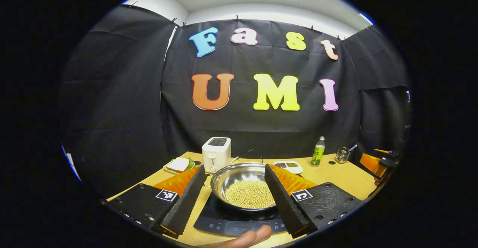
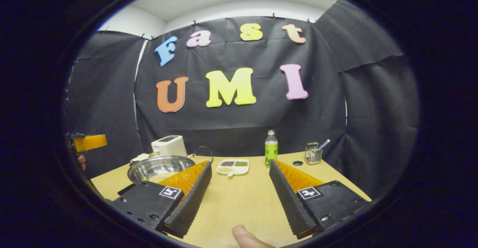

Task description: First push the handle of the pot to place it horizontally, then grasp the pot with both hands and set it on the induction cooktop.

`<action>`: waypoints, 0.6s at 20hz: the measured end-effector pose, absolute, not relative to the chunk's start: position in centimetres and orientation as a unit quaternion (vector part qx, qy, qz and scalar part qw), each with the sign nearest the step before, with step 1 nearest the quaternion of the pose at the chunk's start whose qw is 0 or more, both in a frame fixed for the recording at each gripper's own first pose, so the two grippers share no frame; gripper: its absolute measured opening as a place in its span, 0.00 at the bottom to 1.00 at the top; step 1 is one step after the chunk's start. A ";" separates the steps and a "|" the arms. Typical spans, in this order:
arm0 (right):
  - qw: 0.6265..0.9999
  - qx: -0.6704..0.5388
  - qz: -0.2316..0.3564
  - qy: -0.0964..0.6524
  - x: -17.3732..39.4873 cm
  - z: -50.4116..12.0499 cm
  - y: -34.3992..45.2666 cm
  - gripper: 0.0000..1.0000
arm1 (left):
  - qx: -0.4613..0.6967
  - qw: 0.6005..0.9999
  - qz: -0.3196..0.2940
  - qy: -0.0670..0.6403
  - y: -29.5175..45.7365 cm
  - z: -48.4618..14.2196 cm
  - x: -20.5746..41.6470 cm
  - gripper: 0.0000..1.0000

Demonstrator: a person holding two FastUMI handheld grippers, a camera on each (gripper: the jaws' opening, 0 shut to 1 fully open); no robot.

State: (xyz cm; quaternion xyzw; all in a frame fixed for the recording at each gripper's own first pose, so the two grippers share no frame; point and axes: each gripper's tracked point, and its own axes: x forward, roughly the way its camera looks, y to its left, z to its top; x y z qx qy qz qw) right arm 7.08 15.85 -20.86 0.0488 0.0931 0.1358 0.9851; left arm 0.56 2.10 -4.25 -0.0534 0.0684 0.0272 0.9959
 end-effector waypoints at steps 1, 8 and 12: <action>0.986 0.050 0.132 0.088 6.8 -20.2 14.9 0.98 | -0.053 0.996 0.029 0.065 1.6 -3.8 0.2 0.95; 0.994 0.051 0.080 0.044 4.6 -15.8 7.0 0.97 | -0.043 0.998 0.021 0.036 -2.7 0.1 -1.7 0.95; 0.997 0.057 0.051 0.030 3.4 -13.5 2.7 0.97 | -0.057 0.998 -0.003 0.023 -5.7 2.3 -2.7 0.95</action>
